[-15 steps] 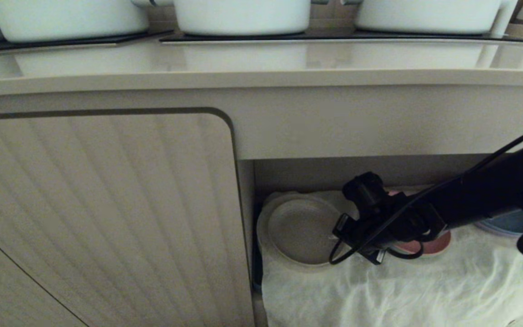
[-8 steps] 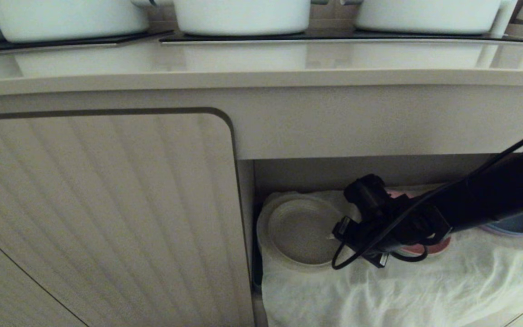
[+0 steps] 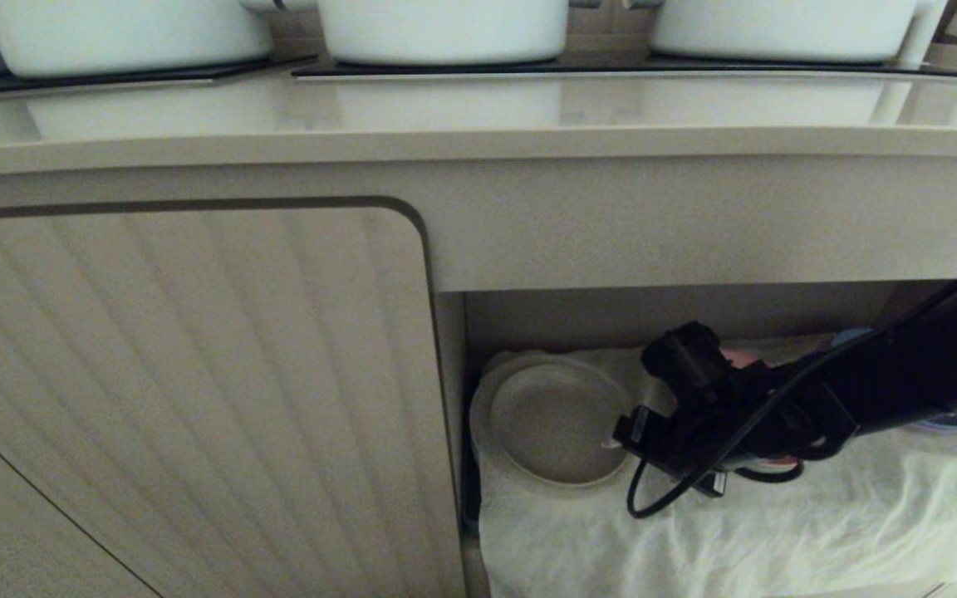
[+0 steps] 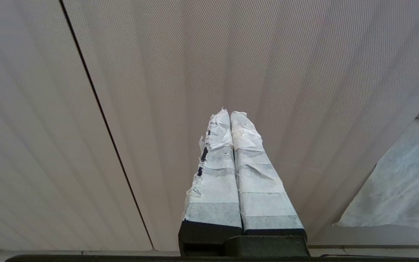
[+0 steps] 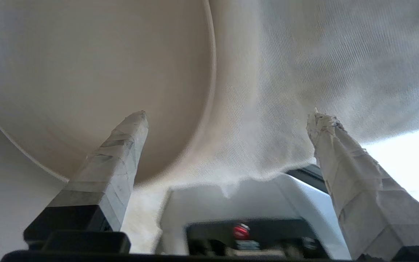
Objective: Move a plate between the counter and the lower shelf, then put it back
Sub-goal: Put the plate in the cupboard
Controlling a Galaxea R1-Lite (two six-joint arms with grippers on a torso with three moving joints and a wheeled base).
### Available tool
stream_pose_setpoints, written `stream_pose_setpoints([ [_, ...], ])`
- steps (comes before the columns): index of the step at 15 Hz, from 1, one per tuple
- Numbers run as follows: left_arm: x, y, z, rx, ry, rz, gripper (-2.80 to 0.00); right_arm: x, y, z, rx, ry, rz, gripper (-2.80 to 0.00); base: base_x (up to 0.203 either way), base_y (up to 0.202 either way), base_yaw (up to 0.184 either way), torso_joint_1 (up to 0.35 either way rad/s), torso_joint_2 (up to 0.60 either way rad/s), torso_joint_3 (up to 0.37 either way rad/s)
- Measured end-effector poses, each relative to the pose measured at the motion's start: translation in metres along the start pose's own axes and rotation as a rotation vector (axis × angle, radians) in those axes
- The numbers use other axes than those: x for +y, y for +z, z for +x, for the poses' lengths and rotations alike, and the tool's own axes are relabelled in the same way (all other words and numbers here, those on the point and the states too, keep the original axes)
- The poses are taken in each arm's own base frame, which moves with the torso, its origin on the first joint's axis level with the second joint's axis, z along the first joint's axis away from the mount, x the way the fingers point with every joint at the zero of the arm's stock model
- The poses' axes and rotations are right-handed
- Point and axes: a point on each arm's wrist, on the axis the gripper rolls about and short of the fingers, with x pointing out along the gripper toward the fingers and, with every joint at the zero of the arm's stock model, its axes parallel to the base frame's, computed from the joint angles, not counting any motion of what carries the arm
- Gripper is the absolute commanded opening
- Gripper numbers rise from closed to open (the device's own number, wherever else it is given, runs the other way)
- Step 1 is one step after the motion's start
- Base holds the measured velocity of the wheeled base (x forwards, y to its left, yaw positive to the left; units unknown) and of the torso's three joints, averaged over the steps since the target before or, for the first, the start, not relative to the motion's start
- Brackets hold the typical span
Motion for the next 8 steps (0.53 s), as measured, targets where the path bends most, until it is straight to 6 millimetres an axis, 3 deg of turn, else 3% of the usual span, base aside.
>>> stream_pose_setpoints([
  [8, 0.000, 0.000, 0.000, 0.000, 0.000, 0.000, -2.80, -0.014, -0.013, -0.017, 0.035, -0.011, -0.115, 0.00, 0.000, 0.000, 0.000, 0.000, 0.00, 0.000],
])
